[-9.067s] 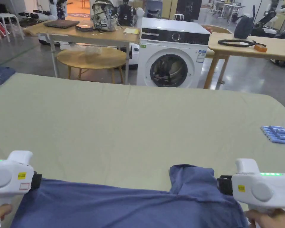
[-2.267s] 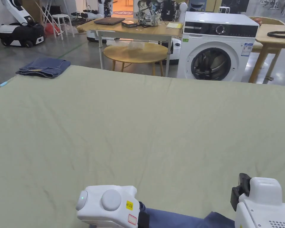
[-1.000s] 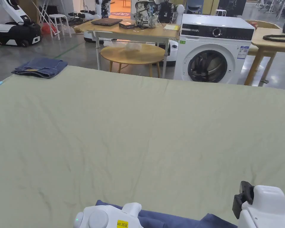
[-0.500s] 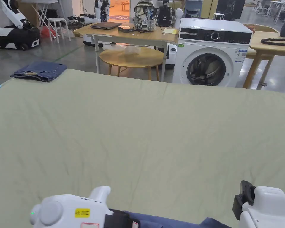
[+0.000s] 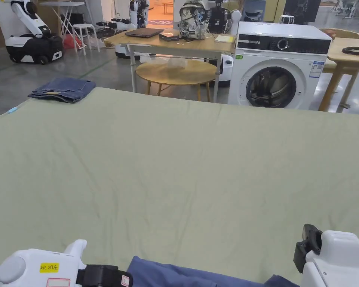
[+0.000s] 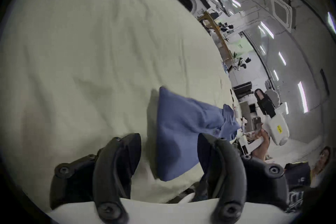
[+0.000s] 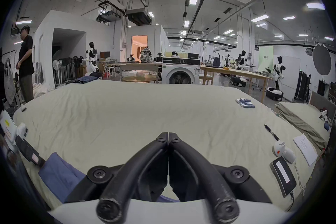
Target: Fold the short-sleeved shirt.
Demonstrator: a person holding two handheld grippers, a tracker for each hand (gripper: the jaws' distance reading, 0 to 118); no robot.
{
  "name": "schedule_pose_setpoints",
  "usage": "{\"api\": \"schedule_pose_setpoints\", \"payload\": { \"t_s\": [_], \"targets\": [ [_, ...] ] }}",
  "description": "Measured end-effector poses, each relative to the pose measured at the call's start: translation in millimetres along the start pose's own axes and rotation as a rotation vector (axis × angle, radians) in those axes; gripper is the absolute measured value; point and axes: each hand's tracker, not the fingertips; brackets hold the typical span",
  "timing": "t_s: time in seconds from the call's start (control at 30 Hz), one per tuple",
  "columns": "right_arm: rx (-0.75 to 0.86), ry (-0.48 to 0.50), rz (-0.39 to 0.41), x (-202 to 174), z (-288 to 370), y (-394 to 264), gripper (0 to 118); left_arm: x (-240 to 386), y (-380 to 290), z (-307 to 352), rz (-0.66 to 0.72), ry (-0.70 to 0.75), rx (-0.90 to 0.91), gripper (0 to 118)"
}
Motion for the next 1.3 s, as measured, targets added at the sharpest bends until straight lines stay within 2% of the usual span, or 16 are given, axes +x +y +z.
{"api": "schedule_pose_setpoints", "payload": {
  "t_s": [0.2,0.27,0.3,0.33,0.37,0.4,0.43,0.5,0.8,0.97,1.07,1.3],
  "targets": [
    [-0.005,-0.004,0.003,-1,0,0,0,-41,4,-26,0.165,-0.29,0.042,64],
    [-0.008,-0.006,0.0,-1,0,0,0,-21,-5,-35,0.158,-0.337,0.008,59],
    [-0.009,-0.007,-0.001,0,0,0,0,-18,-6,-37,0.143,-0.321,0.014,51],
    [-0.008,-0.009,-0.002,0,0,-1,0,-12,-6,-41,0.123,-0.301,0.014,38],
    [-0.008,-0.011,-0.003,0,0,-1,0,-10,-5,-45,0.074,-0.234,-0.001,14],
    [-0.009,-0.012,-0.003,0,0,-1,0,-9,-5,-48,0.054,-0.183,-0.007,6],
    [-0.011,-0.012,-0.004,1,-1,-1,0,-10,-5,-49,0.036,-0.135,-0.012,5],
    [-0.013,-0.012,-0.002,1,-1,-1,0,-16,-3,-44,0.149,-0.205,0.006,3],
    [-0.011,-0.016,0.006,6,0,2,0,35,3,24,0.023,-0.172,0.137,3],
    [-0.005,-0.006,0.008,5,-1,4,0,65,26,81,0.001,-0.039,0.237,3],
    [0.001,0.002,0.006,3,-1,6,0,95,32,95,-0.047,0.1,0.283,3],
    [0.004,0.014,0.007,2,0,6,0,148,36,64,-0.171,0.241,0.226,3]
  ]
}}
